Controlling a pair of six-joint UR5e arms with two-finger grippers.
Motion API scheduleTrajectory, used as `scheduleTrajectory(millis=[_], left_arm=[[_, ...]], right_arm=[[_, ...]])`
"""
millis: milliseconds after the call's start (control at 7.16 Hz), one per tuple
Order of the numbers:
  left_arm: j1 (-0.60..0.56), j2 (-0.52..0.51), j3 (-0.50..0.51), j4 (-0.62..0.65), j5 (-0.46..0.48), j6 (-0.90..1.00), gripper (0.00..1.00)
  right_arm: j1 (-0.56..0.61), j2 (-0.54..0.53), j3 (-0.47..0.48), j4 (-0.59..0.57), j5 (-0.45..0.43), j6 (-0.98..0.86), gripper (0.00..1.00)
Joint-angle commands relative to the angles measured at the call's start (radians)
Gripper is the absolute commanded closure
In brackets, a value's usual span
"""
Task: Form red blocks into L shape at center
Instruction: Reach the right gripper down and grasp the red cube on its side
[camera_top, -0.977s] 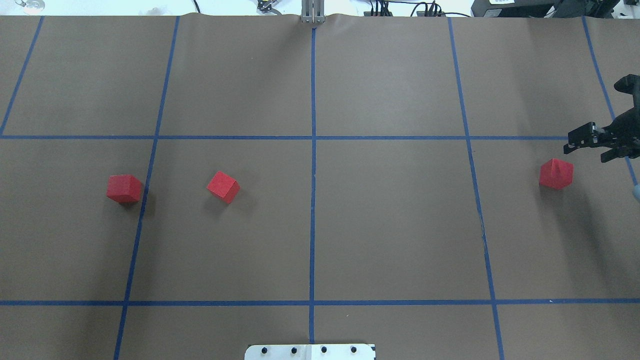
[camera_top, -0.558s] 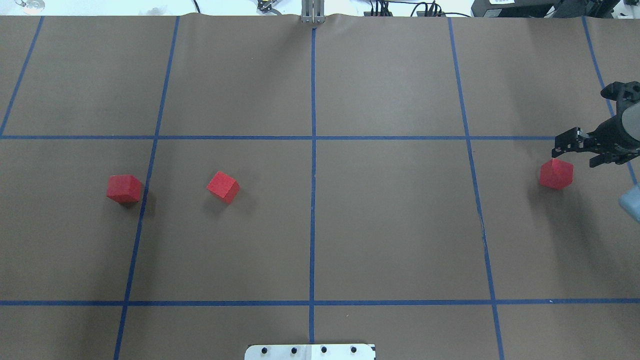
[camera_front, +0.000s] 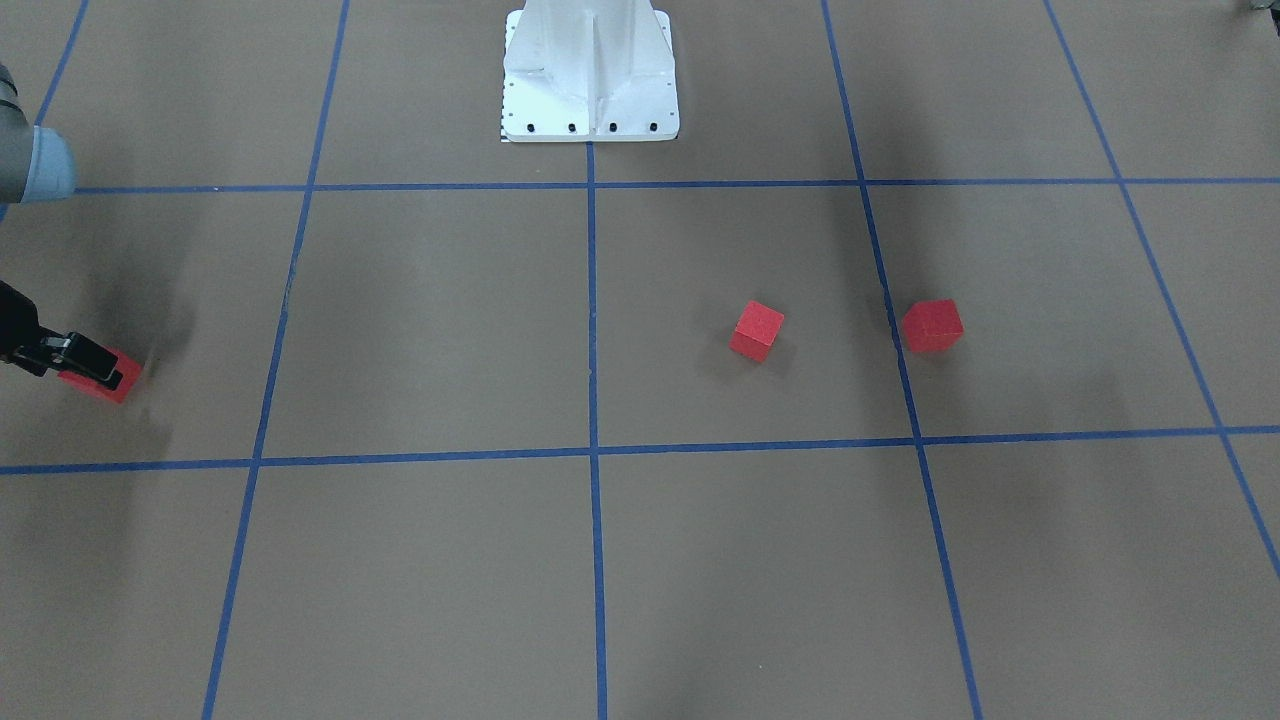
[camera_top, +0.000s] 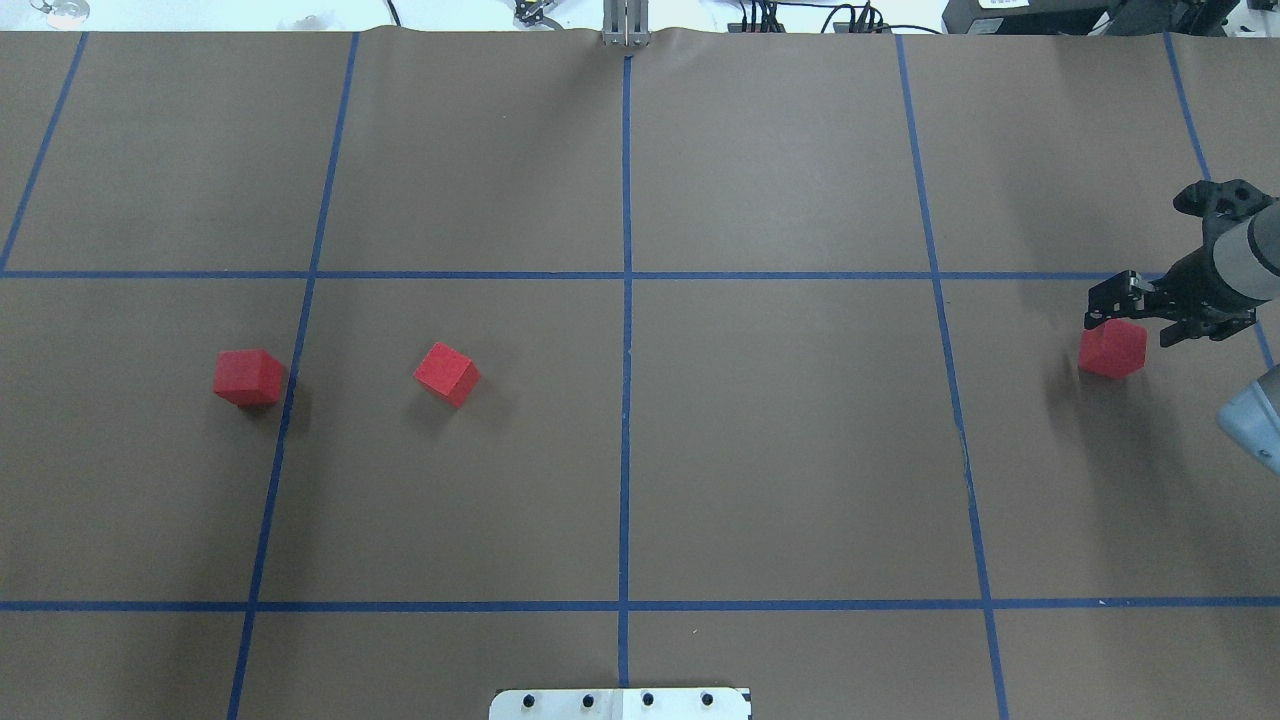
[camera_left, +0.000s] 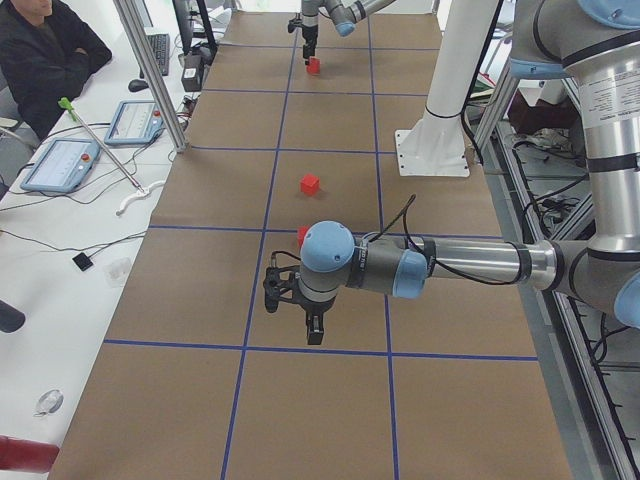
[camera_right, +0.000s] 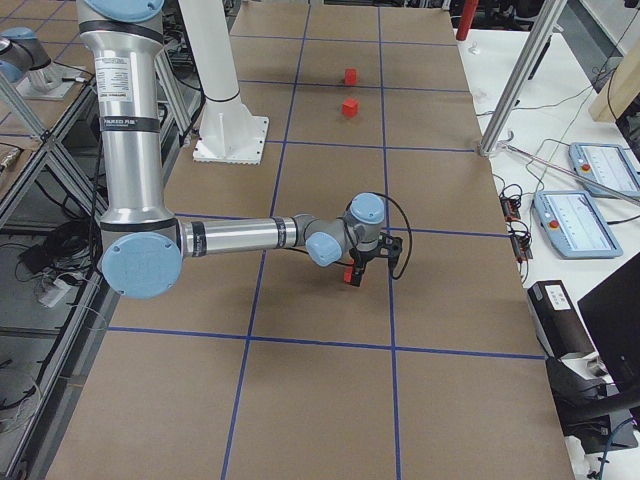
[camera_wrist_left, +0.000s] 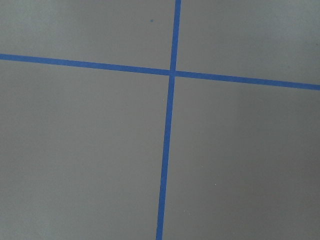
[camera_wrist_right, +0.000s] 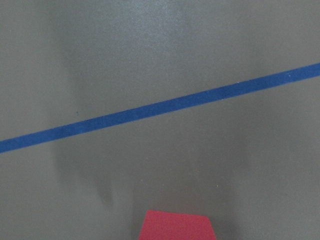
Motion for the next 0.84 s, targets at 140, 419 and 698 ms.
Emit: scheduleTrajectory(millis=[140, 419, 698], left_arm=[[-0.001, 0.000, -0.001, 0.000, 0.000, 0.000, 0.00], [-0.001, 0.000, -0.002, 0.000, 0.000, 0.000, 0.00], [-0.001, 0.000, -0.008, 0.000, 0.000, 0.000, 0.00]], right_arm=[[-0.015, -0.006, -0.002, -0.001, 0.002, 0.000, 1.00], [-0.013, -0.011, 0.031, -0.003, 0.034, -0.008, 1.00], [-0.045, 0.037, 0.123, -0.024, 0.079, 0.000, 1.00]])
